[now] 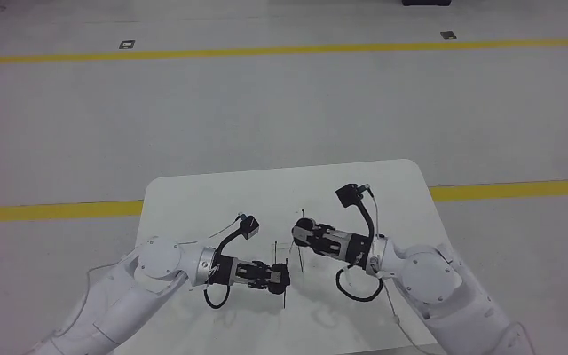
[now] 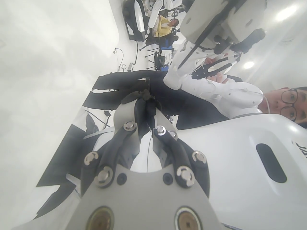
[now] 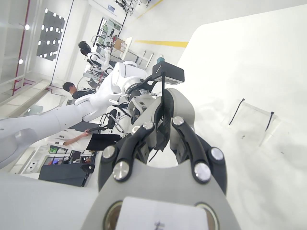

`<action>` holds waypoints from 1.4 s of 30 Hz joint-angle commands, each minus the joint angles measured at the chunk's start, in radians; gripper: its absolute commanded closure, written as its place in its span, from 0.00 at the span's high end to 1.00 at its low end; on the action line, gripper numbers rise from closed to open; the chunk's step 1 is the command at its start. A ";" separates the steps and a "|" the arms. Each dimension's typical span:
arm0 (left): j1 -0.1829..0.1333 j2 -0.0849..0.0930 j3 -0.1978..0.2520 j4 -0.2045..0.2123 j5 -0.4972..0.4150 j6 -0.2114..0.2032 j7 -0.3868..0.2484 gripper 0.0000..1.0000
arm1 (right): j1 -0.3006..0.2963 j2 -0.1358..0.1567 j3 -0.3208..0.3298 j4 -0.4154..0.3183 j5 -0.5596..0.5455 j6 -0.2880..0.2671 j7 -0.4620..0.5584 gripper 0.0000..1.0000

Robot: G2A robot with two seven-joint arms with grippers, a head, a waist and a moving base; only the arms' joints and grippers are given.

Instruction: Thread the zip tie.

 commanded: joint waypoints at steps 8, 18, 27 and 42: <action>0.000 0.000 0.000 0.000 0.000 0.000 0.000 0.00 | -0.032 -0.005 -0.038 -0.073 -0.092 0.162 -0.033 0.00; 0.000 0.000 0.000 0.000 0.000 0.000 0.000 0.00 | -0.072 -0.008 -0.043 -0.136 -0.146 0.282 -0.075 0.00; 0.000 0.000 0.000 0.000 0.000 0.000 0.000 0.00 | -0.072 -0.008 -0.043 -0.136 -0.146 0.282 -0.075 0.00; 0.000 0.000 0.000 0.000 0.000 0.000 0.000 0.00 | -0.098 -0.017 -0.070 -0.145 -0.196 0.255 -0.131 0.00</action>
